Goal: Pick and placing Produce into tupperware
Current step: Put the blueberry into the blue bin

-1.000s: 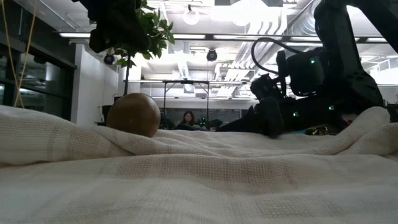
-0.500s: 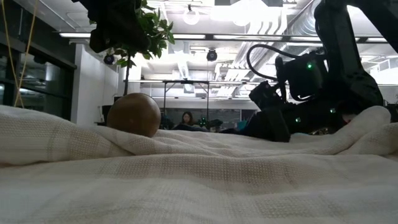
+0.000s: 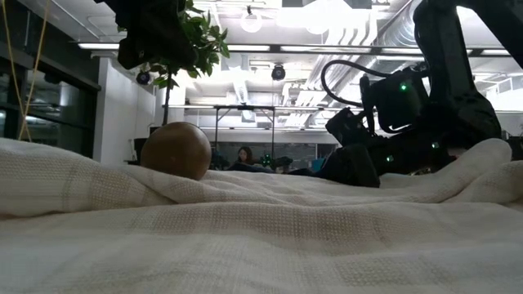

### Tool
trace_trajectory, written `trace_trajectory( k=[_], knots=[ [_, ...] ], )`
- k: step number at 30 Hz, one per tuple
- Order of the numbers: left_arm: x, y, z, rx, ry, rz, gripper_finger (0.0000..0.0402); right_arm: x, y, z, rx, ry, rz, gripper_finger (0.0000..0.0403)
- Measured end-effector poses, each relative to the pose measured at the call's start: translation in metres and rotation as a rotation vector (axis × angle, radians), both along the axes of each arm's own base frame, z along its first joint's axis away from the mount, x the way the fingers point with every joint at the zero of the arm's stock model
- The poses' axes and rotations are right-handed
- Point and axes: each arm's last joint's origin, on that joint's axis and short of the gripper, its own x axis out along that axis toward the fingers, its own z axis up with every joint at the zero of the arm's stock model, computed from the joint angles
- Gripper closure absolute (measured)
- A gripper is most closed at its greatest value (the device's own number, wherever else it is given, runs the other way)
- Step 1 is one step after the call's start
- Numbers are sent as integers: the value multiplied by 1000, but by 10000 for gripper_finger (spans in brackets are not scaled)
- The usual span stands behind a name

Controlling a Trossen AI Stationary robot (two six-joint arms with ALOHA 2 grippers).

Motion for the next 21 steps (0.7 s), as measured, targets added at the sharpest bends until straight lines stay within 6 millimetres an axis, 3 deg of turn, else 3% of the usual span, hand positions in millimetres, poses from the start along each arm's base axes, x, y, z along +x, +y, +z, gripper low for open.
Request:
trace_trajectory(
  k=[13, 21],
  knots=[
    [0, 0, 0, -5, -2, 5, 362, -1, 0, -3, 1, 30, 0, 252],
    [0, 0, 0, -6, -2, 5, 362, -1, 0, -3, 5, 31, -1, 281]
  ],
)
